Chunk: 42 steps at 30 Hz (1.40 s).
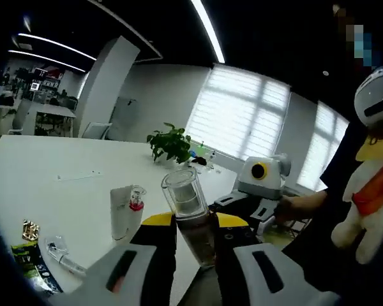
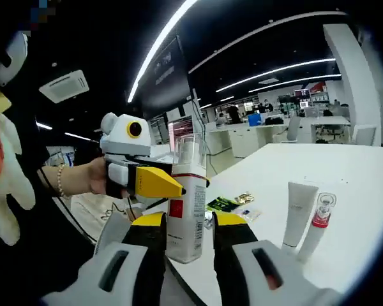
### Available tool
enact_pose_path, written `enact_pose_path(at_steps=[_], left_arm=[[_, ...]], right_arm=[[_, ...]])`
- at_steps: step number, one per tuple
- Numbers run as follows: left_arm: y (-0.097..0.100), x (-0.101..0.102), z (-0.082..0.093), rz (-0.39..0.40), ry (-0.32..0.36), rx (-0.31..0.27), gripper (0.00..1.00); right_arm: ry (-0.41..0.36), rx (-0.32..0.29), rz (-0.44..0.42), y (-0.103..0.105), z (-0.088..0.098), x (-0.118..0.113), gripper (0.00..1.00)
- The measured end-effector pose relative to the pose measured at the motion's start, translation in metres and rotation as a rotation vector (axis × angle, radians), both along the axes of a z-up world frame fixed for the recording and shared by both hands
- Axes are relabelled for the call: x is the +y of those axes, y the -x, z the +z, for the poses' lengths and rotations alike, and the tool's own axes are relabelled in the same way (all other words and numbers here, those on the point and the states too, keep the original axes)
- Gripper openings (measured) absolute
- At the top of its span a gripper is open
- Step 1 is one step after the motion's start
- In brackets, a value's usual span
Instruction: Arrange the skincare products in the storage area until every visible bottle or jar stands upright without overlapping.
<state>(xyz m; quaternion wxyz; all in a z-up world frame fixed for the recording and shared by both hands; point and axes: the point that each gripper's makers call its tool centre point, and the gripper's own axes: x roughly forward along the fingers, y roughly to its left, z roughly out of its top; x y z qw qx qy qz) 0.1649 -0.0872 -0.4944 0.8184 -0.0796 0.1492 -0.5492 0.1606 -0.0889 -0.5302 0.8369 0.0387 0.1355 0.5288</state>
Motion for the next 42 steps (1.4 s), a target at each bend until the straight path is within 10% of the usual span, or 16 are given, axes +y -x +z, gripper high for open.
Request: enact_pose_path(at_steps=[6, 22, 42], left_arm=[[0.005, -0.016, 0.006, -0.129, -0.136, -0.126, 0.16], [-0.003, -0.056, 0.006, -0.264, -0.179, -0.249, 0.15], [-0.037, -0.083, -0.072, -0.301, -0.368, -0.188, 0.14]], right_arm=[[0.014, -0.083, 0.113, 0.008, 0.015, -0.001, 0.24], [0.071, -0.152, 0.063, -0.01, 0.007, -0.029, 0.22], [0.295, -0.154, -0.091, -0.048, -0.074, -0.058, 0.22]])
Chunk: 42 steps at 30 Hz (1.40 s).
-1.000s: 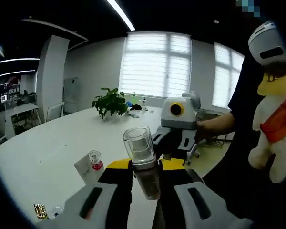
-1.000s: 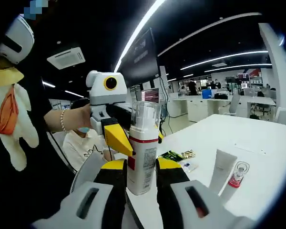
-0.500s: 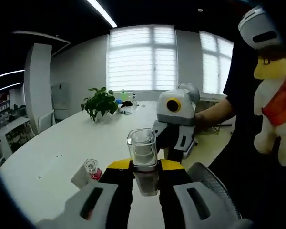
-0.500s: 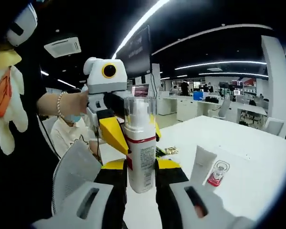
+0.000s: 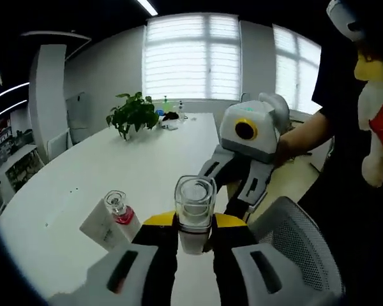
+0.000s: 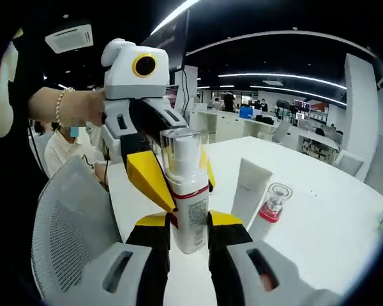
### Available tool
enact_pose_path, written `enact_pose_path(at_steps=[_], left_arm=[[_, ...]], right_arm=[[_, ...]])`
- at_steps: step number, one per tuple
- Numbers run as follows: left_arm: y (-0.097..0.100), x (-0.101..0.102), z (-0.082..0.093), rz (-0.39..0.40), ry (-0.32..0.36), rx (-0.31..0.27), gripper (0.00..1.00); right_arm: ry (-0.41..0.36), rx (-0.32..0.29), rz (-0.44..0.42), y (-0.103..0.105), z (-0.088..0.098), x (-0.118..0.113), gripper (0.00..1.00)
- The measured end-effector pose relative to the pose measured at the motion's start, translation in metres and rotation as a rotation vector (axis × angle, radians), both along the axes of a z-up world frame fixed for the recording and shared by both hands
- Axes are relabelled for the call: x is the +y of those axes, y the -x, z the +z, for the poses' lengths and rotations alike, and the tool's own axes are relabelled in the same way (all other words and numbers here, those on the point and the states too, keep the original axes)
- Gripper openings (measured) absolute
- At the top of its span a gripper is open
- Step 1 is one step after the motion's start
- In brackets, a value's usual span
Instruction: Arrange the skincare products in the storage area until every visible bottle or jar stands upright without overlapping.
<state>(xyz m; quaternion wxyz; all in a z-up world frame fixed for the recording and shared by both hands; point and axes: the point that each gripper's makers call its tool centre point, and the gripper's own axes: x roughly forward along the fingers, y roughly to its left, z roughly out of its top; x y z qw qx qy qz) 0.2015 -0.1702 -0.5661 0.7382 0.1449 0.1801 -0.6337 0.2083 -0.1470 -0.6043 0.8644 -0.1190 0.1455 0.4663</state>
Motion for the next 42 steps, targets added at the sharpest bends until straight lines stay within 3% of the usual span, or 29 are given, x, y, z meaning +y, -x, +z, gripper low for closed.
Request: enact_pose_path(at_steps=[14, 25, 34, 42], left_arm=[[-0.01, -0.018, -0.064, -0.051, -0.168, -0.028, 0.14], [-0.02, -0.021, -0.105, -0.048, -0.221, -0.007, 0.14], [-0.027, -0.023, -0.12, -0.045, -0.236, 0.012, 0.14], [-0.03, -0.025, -0.124, -0.047, -0.241, 0.02, 0.14]], right_arm=[[0.095, 0.05, -0.077, -0.016, -0.065, -0.017, 0.22], [0.133, 0.061, -0.096, -0.025, -0.105, -0.024, 0.22], [0.145, 0.083, -0.105, -0.032, -0.121, -0.028, 0.22], [0.151, 0.09, -0.12, -0.035, -0.126, -0.03, 0.22]])
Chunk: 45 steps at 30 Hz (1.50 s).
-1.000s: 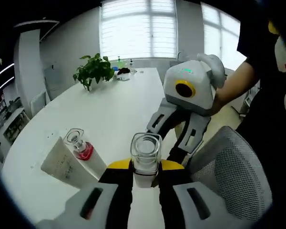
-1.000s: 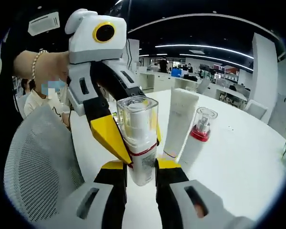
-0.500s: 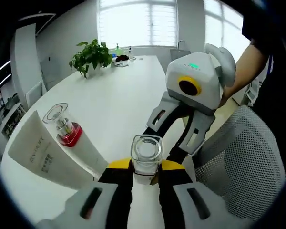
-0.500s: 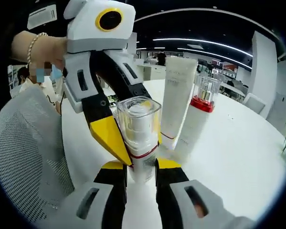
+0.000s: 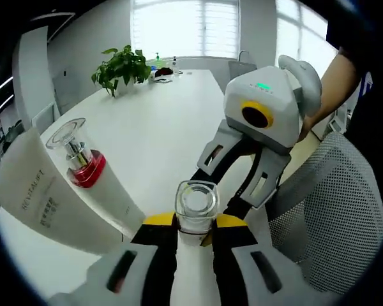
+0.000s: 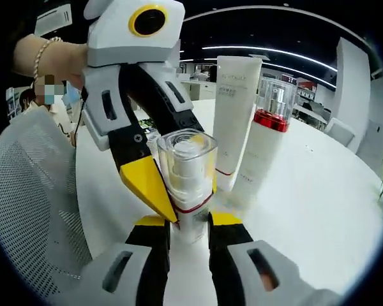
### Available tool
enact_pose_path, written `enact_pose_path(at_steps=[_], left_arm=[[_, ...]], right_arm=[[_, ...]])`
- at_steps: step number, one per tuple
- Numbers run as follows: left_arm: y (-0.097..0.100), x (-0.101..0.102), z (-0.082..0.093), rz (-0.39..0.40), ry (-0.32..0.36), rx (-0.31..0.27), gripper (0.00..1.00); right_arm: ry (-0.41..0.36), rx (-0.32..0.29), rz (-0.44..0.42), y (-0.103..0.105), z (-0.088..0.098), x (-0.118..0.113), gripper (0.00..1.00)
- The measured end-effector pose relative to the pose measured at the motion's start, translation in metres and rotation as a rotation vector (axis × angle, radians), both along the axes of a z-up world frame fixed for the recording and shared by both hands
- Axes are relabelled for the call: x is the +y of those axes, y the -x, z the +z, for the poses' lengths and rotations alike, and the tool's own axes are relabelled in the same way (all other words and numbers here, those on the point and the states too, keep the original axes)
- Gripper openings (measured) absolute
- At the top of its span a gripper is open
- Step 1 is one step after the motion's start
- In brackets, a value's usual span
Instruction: Arrange the skincare products in the storage area until every visible bottle or jar stands upright without overlapping.
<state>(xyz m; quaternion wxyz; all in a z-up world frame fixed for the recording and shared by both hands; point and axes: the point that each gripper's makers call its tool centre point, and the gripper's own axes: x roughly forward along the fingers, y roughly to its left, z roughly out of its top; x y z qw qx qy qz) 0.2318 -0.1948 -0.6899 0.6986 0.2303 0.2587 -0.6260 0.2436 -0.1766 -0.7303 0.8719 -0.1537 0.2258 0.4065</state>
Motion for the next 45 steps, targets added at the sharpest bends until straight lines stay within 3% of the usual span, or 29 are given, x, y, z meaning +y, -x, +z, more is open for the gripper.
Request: enact_pose_path(at_steps=[16, 35, 45], left_arm=[[-0.015, -0.001, -0.002, 0.037, 0.03, 0.032, 0.16], [-0.048, -0.003, -0.009, 0.101, 0.068, 0.04, 0.14], [-0.053, 0.002, -0.01, 0.133, 0.055, 0.028, 0.18]], right_arm=[[-0.016, 0.027, 0.006, -0.012, 0.001, -0.002, 0.22], [-0.013, 0.028, 0.028, -0.041, 0.0, -0.008, 0.23], [0.001, 0.033, 0.038, -0.046, -0.003, -0.01, 0.23]])
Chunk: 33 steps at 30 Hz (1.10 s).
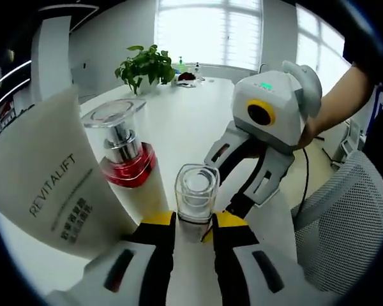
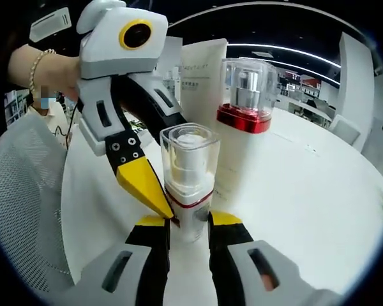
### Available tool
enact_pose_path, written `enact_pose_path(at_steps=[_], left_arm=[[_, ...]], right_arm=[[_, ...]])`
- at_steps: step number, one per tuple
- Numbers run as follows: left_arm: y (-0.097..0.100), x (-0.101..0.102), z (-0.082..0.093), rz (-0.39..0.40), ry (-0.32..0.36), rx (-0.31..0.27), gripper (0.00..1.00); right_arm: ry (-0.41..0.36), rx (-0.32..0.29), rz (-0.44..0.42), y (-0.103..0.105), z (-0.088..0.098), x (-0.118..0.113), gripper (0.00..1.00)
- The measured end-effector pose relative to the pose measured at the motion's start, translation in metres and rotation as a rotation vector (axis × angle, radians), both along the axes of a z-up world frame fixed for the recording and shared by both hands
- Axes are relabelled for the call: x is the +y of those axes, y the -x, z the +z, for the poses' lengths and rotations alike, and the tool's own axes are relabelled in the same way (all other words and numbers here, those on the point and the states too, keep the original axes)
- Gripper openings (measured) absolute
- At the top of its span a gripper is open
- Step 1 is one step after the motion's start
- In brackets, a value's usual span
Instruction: Arrange the skincare products in the storage area until every visible bottle or jar stands upright without overlapping.
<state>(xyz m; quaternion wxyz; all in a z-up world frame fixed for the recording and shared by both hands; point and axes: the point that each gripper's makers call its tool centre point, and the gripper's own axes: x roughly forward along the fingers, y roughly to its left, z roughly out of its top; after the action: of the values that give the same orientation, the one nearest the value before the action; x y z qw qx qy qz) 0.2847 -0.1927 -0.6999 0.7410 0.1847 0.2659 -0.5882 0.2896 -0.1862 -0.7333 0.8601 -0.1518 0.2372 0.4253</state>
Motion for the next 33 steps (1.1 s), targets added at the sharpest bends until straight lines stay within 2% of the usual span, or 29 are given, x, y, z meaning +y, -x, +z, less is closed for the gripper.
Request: enact_pose_path(at_steps=[3, 7, 15, 23, 33], left_arm=[[0.002, 0.001, 0.0, 0.001, -0.007, -0.002, 0.25], [0.006, 0.006, -0.001, 0.005, -0.012, -0.001, 0.25], [0.015, 0.013, -0.008, 0.009, -0.024, 0.02, 0.26], [0.025, 0.009, -0.011, -0.014, -0.03, 0.032, 0.25], [0.03, 0.006, -0.012, -0.024, -0.035, 0.04, 0.24]], right_arm=[[0.018, 0.013, 0.002, 0.0, -0.005, -0.002, 0.21], [0.044, 0.032, 0.0, 0.002, -0.015, -0.006, 0.18], [0.05, 0.041, -0.008, 0.003, -0.017, -0.01, 0.2], [0.065, 0.027, 0.064, 0.002, -0.014, -0.007, 0.21], [0.065, 0.039, 0.178, 0.003, -0.013, -0.006, 0.21]])
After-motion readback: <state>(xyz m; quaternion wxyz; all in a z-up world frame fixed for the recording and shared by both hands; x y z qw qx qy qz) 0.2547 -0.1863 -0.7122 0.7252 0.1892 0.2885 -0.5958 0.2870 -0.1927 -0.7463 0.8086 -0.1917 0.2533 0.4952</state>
